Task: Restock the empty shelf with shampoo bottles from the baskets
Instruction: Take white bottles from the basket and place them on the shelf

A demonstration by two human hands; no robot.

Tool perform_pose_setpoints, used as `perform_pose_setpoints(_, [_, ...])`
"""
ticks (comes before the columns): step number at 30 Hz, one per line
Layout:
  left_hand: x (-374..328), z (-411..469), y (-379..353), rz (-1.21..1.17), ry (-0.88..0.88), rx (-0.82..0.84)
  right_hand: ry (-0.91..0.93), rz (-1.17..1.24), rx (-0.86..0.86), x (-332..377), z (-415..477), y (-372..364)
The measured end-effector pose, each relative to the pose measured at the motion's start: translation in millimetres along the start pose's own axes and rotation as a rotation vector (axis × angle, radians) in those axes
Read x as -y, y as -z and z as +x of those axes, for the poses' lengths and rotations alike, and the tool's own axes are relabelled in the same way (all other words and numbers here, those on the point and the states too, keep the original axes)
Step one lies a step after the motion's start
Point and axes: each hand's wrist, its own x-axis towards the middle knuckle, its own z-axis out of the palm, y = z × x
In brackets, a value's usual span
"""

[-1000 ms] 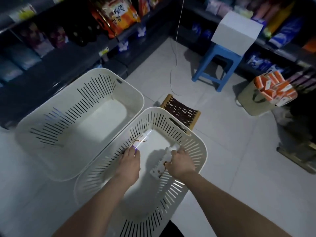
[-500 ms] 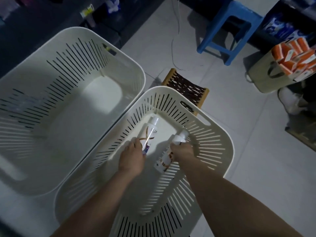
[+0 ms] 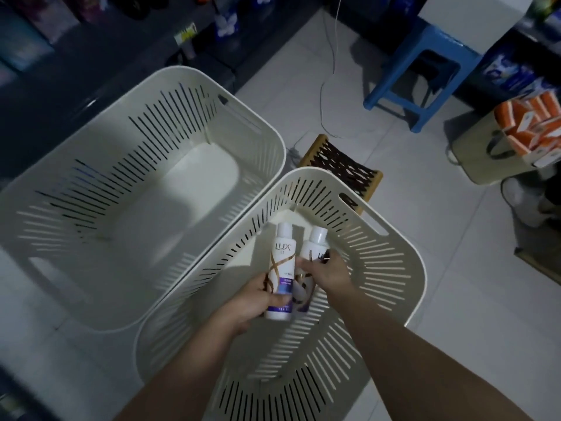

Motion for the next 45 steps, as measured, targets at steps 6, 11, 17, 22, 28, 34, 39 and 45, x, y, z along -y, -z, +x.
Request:
perform_pose_setpoints(6, [2.9, -55.9, -7.9, -0.095, -0.107, -0.033, 0.167, 0.027, 0.138, 26.7, -44.4, 12.9])
perform_pose_setpoints(11, [6.7, -105.4, -17.6, -0.292, -0.269, -0.052, 0.233, -0.025, 0.241, 46.9, -76.6, 12.4])
perform_pose_setpoints(17, [5.9, -170.1, -15.9, -0.511, -0.491, -0.133, 0.358, -0.081, 0.384, 76.5, -124.9, 2.5])
perform_pose_setpoints(22, [13.0, -229.0, -13.8, -0.679, -0.648, -0.405, 0.474, -0.181, 0.534, 88.9, -176.5, -28.7])
perform_pose_setpoints(28, [47.2, -305.4, 6.2, -0.894, -0.795, -0.646, 0.658, -0.353, 0.713, 92.1, -250.2, -84.1])
perform_pose_setpoints(34, [111.4, -405.5, 26.6, -0.951, -0.845, -0.977, 0.83, -0.523, 0.954, 71.7, -348.9, -147.0])
perform_pose_setpoints(39, [172.2, -481.1, 33.9, -1.044, -0.93, -1.17, 0.887, -0.591, 1.172, 36.3, -443.1, -190.8])
perform_pose_setpoints(45, [248.1, -568.5, 30.0, -1.114, -1.011, -1.443, 1.012, -0.652, 1.366, -23.0, -556.9, -232.2])
